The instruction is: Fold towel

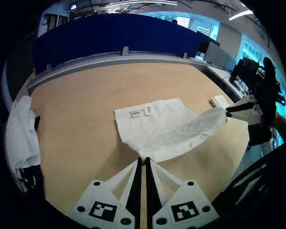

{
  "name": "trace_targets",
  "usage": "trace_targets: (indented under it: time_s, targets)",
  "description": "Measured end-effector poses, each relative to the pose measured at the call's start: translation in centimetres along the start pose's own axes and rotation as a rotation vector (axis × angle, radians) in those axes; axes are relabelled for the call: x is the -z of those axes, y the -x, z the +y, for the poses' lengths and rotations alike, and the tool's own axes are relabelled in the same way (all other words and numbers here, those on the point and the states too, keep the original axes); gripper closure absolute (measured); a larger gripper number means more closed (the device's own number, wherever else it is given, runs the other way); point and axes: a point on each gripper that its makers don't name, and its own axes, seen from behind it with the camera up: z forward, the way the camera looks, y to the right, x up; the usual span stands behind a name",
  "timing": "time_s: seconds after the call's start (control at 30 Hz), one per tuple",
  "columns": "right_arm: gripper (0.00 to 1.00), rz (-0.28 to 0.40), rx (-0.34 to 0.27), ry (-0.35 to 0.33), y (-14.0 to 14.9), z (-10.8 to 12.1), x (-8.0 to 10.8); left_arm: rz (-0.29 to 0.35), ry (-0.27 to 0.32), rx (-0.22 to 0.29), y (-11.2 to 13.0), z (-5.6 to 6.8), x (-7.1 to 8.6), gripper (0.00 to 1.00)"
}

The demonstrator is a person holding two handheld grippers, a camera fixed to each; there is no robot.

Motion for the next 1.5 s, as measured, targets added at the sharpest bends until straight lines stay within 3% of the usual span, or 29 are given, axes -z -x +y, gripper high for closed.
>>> trace_targets:
  time_s: [0.37, 0.6, 1.13, 1.5]
  targets:
    - [0.83, -0.013, 0.005, 0.004, 0.1, 0.3, 0.0, -0.002, 0.005, 0.022, 0.2, 0.3, 0.0, 0.93]
    - [0.83, -0.013, 0.017, 0.012, -0.8, 1.3, -0.7, 0.004, -0.004, 0.033, -1.1, -0.4, -1.0, 0.93]
    - [0.83, -0.029, 0.037, 0.038, -3.4, 5.6, -5.6, 0.023, -0.036, 0.056, -5.9, -3.4, -5.6, 0.93]
    - [0.83, -0.059, 0.01, 0.038, -3.0, 7.1, -8.3, -0.002, -0.041, 0.06, -6.0, -4.4, -8.4, 0.93]
